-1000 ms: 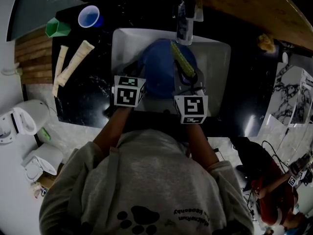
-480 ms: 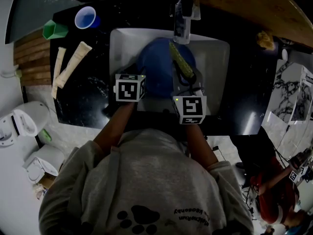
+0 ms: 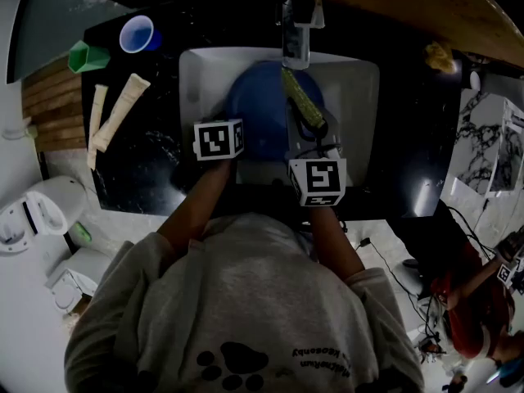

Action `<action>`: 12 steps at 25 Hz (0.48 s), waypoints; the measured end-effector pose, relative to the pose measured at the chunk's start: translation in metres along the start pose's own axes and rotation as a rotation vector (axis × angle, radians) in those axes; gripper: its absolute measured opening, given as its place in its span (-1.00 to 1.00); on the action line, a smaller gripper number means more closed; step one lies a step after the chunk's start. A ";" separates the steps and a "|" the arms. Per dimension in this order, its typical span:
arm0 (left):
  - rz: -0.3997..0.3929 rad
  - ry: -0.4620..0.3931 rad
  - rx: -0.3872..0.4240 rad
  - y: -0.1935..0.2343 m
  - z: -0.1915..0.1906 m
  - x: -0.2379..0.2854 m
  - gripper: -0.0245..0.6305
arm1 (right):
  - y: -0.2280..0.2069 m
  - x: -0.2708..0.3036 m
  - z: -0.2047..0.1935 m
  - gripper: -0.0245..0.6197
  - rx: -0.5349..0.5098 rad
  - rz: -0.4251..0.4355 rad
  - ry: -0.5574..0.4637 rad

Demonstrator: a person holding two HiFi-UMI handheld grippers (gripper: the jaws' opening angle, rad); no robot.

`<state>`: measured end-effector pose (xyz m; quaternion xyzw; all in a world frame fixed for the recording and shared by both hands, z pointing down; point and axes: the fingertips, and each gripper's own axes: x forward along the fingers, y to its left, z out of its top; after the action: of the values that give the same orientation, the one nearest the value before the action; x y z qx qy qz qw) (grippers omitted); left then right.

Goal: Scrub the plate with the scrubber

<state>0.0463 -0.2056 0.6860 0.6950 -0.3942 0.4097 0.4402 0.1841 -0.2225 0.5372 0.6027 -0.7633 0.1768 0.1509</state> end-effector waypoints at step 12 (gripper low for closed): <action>-0.007 -0.016 -0.113 -0.001 0.000 0.010 -0.74 | 0.003 -0.017 0.003 -0.71 0.024 -0.027 -0.021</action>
<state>0.0506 -0.2074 0.6946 0.6734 -0.4178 0.3798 0.4771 0.1850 -0.2090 0.5268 0.6166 -0.7545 0.1774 0.1381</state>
